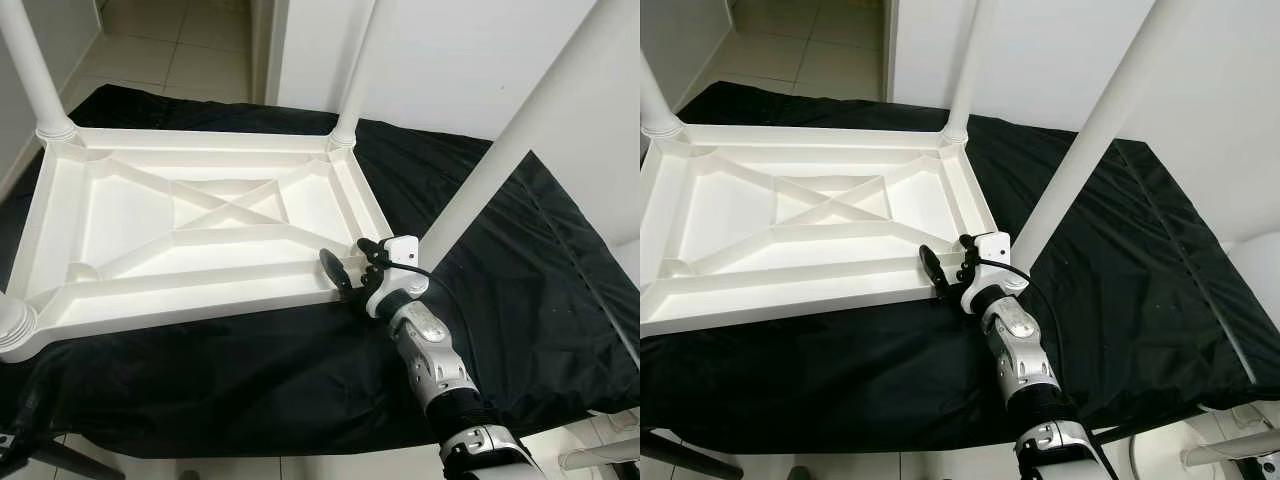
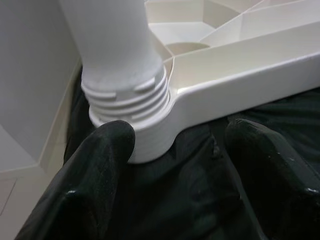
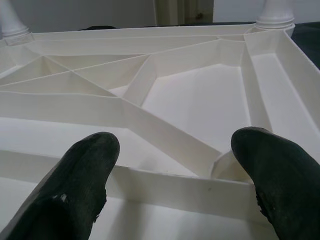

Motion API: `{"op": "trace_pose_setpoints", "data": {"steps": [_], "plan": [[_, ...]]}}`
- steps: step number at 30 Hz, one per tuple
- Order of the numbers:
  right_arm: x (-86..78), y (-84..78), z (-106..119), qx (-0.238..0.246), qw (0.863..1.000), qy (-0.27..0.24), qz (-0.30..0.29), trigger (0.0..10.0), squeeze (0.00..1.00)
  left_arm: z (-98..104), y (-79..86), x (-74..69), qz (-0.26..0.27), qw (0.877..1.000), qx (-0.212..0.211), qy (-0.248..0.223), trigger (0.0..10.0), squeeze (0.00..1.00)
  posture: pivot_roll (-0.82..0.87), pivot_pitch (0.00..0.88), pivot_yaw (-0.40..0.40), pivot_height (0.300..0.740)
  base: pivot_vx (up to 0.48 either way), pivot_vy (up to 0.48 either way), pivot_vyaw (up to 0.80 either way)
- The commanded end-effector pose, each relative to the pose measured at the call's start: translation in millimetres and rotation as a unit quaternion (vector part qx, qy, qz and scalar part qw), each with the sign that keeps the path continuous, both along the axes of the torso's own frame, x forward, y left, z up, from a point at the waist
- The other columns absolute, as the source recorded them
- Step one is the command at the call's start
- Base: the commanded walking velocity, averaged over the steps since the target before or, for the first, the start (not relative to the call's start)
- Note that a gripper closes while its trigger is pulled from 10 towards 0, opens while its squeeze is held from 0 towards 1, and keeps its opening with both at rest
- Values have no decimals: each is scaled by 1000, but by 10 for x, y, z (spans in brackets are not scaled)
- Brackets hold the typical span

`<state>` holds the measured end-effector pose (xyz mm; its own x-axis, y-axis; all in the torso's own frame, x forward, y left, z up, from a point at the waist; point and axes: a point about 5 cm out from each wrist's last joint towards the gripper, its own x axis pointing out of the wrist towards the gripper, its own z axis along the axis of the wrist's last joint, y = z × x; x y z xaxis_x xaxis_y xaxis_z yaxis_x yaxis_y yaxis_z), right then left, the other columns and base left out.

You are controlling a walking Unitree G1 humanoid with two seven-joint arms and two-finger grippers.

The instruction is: Building children table

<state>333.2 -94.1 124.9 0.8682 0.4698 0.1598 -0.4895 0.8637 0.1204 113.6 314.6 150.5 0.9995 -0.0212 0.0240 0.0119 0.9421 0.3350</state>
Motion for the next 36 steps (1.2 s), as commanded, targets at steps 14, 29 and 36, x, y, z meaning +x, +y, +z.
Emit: {"op": "trace_pose_setpoints", "data": {"steps": [14, 29, 36], "plan": [[-23, -69, -103, 11, 1000, 6, -22, 10000, 0, 129, 858, -78, 178, 984, 27, -16, 10000, 0, 326, 86, -124, 740, 0, 0, 0], [-163, -64, -162, 16, 999, 1, -34, 10000, 0, 613, 1155, 1058, 192, 973, -40, -123, 10000, 0, 217, 81, -72, 740, 0, 0, 0], [-226, -93, -208, 11, 999, 6, -38, 10000, 0, 638, 1005, 1373, 153, 977, -66, -131, 10000, 0, 177, 80, -66, 740, 0, 0, 0]]}}
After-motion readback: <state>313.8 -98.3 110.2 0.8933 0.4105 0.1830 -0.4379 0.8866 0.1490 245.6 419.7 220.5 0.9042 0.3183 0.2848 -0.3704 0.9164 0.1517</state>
